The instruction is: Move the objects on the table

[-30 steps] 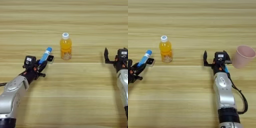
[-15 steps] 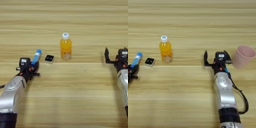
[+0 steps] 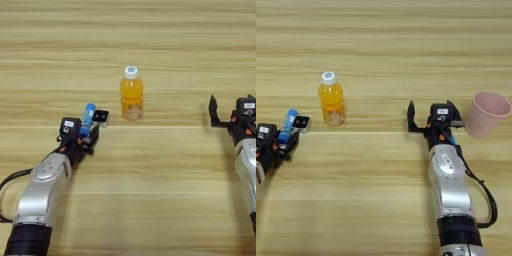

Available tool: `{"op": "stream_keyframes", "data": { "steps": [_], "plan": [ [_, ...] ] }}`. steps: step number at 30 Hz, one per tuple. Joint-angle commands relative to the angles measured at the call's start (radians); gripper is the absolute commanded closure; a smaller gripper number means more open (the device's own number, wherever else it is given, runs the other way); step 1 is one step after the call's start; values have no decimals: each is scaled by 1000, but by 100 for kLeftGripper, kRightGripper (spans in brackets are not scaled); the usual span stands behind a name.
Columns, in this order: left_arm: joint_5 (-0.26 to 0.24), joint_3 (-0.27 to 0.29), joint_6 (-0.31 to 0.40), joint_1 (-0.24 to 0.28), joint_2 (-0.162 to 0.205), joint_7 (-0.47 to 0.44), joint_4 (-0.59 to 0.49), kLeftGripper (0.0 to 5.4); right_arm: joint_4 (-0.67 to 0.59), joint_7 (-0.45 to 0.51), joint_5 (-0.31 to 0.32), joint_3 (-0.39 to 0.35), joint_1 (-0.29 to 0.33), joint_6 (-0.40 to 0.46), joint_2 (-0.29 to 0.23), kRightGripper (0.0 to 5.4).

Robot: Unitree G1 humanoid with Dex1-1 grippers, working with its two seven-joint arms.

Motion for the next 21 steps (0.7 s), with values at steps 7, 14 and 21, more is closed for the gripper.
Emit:
{"op": "stream_keyframes", "data": {
  "steps": [7,14,21],
  "plan": [
    [34,-9,-46,-39,-46,43,109,158,-7,5,8,-6,3,-5,-5,0],
    [52,-1,-94,-67,-51,65,133,101,-4,8,9,-6,3,-6,-7,0],
    [40,7,-68,-37,-46,56,22,25,2,4,6,-3,-1,-8,-3,0]
  ]
}}
